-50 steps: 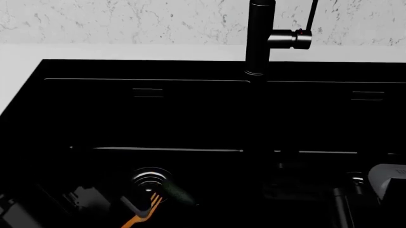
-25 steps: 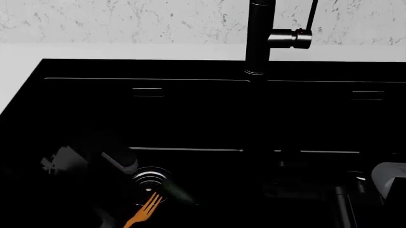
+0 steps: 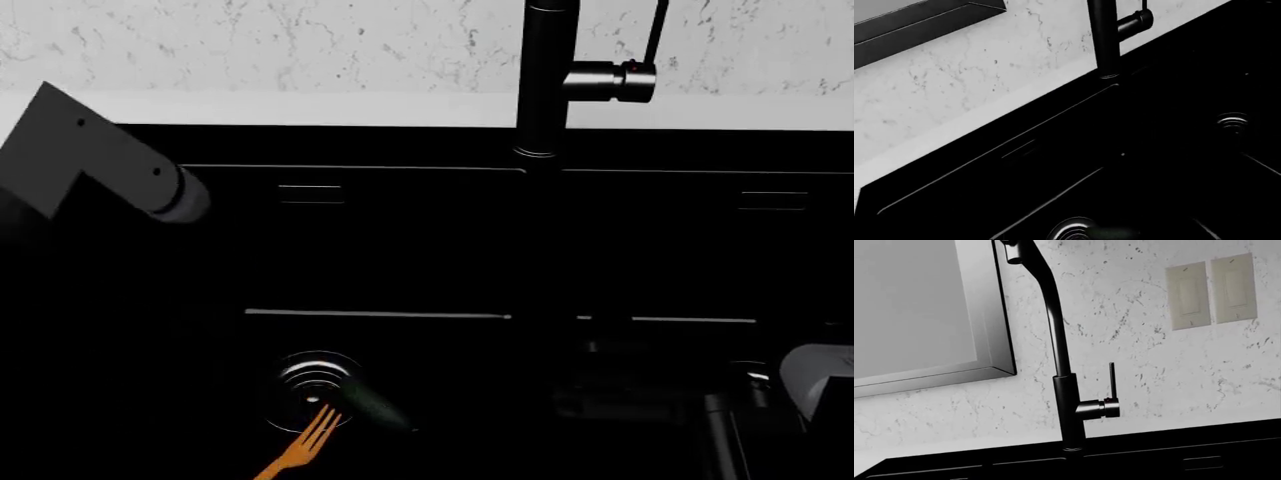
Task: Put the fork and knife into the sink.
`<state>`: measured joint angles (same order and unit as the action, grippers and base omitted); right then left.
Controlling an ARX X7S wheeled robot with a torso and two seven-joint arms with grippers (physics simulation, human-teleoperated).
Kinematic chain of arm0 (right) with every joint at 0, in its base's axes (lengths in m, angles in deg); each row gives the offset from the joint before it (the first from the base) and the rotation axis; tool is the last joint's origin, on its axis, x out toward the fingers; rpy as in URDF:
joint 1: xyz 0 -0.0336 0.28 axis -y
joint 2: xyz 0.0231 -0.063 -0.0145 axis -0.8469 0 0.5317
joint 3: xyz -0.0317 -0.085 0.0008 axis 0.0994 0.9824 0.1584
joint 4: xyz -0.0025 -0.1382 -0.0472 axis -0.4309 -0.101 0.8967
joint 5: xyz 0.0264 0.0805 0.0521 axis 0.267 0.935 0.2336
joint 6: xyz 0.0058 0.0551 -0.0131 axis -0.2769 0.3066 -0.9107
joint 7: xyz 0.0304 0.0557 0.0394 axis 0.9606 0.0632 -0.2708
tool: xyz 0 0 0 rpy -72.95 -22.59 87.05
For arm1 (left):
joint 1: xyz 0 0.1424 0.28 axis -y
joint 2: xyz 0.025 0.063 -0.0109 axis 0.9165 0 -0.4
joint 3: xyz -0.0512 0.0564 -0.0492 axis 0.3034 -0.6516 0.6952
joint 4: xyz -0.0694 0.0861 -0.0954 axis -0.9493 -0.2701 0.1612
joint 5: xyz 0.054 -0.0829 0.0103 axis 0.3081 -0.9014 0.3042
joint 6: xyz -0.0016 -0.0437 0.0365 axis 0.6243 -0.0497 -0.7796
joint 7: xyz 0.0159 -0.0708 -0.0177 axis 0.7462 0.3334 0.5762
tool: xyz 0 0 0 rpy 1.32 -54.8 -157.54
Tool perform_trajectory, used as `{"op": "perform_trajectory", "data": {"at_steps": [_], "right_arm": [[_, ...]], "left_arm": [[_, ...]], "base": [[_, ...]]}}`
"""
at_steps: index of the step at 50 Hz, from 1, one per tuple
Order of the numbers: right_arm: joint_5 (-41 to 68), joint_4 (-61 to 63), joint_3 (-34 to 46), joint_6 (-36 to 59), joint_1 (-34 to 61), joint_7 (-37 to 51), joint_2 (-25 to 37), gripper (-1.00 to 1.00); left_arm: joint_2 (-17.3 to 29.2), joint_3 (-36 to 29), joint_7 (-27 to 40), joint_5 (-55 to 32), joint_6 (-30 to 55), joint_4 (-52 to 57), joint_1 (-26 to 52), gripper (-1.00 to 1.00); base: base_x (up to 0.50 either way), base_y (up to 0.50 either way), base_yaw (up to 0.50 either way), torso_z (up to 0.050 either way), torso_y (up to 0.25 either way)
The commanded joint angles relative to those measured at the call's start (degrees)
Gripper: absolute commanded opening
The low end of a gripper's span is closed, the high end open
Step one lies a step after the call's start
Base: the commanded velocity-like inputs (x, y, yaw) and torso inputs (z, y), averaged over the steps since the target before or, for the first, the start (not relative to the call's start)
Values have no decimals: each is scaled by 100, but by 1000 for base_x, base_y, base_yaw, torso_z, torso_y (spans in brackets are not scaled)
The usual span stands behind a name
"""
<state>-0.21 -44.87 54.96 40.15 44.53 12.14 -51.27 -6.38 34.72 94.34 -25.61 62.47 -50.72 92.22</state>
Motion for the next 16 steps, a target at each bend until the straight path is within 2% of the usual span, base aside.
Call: {"op": "perform_trajectory", "data": {"at_steps": [1,16], "right_arm": [[13,8,-19,-30,-26,7,17,100],[46,49,-74,-60,-85,32,58,100]], "left_arm": [[224,686,818,-699,-210,1282,-366,100],[675,1396,1036,-582,-1412,2391,-2103,100]], "base": [[0,0,0,0,0],[0,0,0,0,0]]}}
